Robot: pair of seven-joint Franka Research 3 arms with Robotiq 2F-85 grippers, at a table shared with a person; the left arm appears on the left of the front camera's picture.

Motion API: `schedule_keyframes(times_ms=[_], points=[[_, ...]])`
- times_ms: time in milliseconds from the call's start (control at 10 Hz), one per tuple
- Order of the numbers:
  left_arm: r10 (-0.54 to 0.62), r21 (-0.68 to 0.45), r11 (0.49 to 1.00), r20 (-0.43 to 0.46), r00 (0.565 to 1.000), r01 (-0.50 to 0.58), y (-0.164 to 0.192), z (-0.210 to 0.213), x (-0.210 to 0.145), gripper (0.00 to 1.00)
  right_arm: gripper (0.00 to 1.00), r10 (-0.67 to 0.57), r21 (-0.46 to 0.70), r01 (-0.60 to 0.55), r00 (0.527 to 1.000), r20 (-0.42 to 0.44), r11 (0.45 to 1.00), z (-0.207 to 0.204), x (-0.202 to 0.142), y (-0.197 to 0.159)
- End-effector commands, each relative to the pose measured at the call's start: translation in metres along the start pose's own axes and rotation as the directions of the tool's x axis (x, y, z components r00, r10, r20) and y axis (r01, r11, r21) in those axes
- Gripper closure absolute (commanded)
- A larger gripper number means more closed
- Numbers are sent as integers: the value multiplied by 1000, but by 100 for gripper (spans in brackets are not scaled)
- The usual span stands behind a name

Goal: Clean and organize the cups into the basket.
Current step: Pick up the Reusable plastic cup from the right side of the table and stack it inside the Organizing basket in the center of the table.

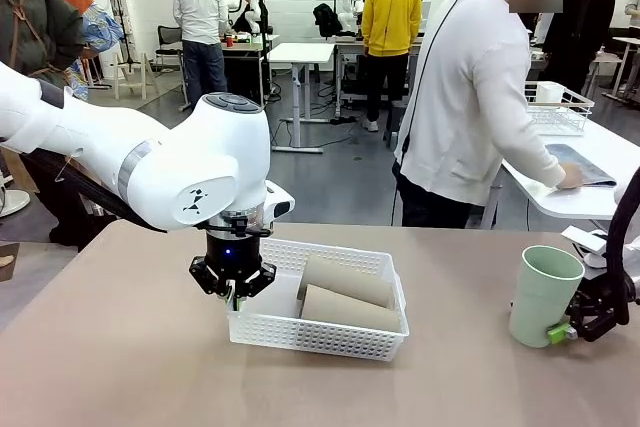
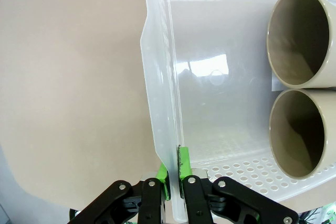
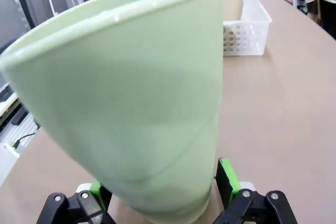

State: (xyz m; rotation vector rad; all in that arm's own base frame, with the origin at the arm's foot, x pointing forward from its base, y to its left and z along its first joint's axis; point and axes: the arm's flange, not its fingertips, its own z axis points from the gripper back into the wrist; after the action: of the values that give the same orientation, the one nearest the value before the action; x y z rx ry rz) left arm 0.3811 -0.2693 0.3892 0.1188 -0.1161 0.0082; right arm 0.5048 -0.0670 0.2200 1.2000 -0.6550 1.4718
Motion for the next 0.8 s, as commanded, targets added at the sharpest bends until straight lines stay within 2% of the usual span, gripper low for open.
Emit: schedule_keyframes(times_ms=[0,100,200,300,400,500,600,700], points=[[12,5,1000,9,1000,-12,-2,1,-1,100,0,30,35,-30,1000,-7,999,-6,6,9],[12,5,1000,9,1000,-12,-2,1,-1,100,58,41,55,-41,999,-10,998,-3,5,10],[12,5,1000,9,1000,-12,-2,1,-1,100,58,44,53,-44,999,0,998,-2,5,11],[12,5,1000,9,1000,-12,-2,1,-1,100,100,45,55,-45,999,5,997,0,5,12],[12,5,1000,9,1000,-12,-2,1,-1,100,64,47,53,-47,999,10,997,1,4,13],[12,5,1000,9,1000,-12,-2,1,-1,100,100,52,35,-53,998,33,998,4,7,16],[12,5,1000,9,1000,-12,-2,1,-1,100,72,35,-20,-33,997,74,999,9,16,23],[12,5,1000,9,1000,-12,-2,1,-1,100,72,-31,-89,43,991,133,995,14,40,41]])
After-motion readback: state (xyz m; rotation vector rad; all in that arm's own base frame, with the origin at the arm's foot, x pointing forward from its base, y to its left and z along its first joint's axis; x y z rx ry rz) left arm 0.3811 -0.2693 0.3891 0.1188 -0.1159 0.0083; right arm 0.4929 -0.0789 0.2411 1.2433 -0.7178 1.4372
